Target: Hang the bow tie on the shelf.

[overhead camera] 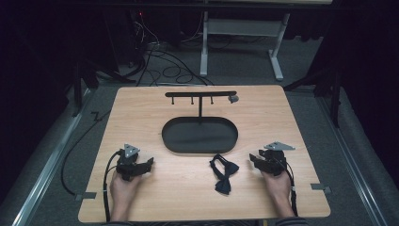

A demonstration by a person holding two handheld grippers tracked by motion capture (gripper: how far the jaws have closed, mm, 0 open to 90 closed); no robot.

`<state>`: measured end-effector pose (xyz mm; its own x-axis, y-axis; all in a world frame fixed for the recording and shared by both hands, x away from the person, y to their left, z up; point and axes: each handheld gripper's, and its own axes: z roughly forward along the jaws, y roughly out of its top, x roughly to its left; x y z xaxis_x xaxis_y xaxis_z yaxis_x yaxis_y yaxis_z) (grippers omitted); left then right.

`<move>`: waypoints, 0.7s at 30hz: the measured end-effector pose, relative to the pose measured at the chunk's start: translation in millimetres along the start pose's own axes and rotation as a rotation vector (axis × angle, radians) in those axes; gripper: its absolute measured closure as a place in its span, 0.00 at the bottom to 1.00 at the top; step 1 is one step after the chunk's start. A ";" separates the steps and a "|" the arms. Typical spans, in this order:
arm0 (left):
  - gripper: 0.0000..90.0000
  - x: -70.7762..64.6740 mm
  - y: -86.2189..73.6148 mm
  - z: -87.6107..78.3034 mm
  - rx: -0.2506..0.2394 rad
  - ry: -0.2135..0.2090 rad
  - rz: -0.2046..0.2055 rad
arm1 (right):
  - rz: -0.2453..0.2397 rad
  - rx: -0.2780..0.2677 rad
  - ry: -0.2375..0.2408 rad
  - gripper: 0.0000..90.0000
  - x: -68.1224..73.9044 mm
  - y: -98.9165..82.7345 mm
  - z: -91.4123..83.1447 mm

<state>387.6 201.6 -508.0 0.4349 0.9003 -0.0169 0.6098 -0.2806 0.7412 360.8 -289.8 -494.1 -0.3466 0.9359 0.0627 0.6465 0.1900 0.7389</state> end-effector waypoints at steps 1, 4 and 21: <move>0.30 0.0 0.0 0.0 0.000 0.000 0.001 | 0.000 -0.001 0.005 0.59 0.6 0.3 -0.5; 0.30 0.1 0.0 -0.1 0.001 0.000 0.001 | -0.003 -0.007 0.019 0.60 1.5 1.0 -1.6; 0.30 0.1 0.0 -0.1 0.002 0.000 0.002 | -0.024 -0.030 0.104 0.63 18.1 14.2 -7.7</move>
<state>387.6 201.8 -507.9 0.4361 0.8998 -0.0160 0.6104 -0.2827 0.7399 358.5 -272.5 -477.2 -0.4313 0.8951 0.1131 0.6171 0.2011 0.7608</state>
